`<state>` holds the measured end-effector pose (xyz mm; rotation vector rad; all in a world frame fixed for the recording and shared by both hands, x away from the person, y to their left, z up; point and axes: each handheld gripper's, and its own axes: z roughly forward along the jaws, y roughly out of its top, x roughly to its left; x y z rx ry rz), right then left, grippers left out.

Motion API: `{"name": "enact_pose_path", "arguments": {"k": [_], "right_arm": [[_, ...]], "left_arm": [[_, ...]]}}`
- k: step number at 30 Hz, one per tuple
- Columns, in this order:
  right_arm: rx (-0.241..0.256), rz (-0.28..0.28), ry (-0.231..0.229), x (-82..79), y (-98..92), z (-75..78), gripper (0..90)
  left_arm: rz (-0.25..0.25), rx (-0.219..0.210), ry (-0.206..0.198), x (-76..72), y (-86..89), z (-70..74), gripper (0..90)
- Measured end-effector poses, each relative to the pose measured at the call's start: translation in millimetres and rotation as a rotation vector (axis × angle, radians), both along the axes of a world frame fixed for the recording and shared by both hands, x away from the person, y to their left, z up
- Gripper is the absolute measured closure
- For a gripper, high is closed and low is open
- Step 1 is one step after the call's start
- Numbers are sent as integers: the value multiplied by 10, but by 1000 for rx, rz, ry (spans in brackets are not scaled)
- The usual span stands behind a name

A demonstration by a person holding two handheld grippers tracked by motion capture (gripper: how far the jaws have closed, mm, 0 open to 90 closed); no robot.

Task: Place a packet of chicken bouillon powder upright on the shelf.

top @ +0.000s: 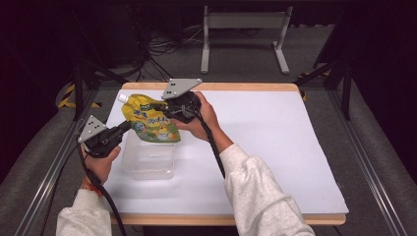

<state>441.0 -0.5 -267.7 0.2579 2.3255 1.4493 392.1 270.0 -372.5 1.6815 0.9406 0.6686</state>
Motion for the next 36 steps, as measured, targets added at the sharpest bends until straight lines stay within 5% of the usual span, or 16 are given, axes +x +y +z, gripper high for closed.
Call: {"name": "enact_pose_path", "arguments": {"k": [7, 13, 18, 36], "right_arm": [[1, -2, -2, -30, 50, -103, 899], [63, -1, 3, -31, 55, -182, 900], [35, -21, -20, -124, 172, -180, 898], [-21, -68, 41, -73, 139, -479, 898]], "left_arm": [[12, 13, 11, 23, 25, -48, 893], [-6, 2, 14, 31, 71, -72, 893], [-6, -21, 7, 5, 156, -65, 894], [-16, 67, 62, 61, 77, -252, 893]]}}
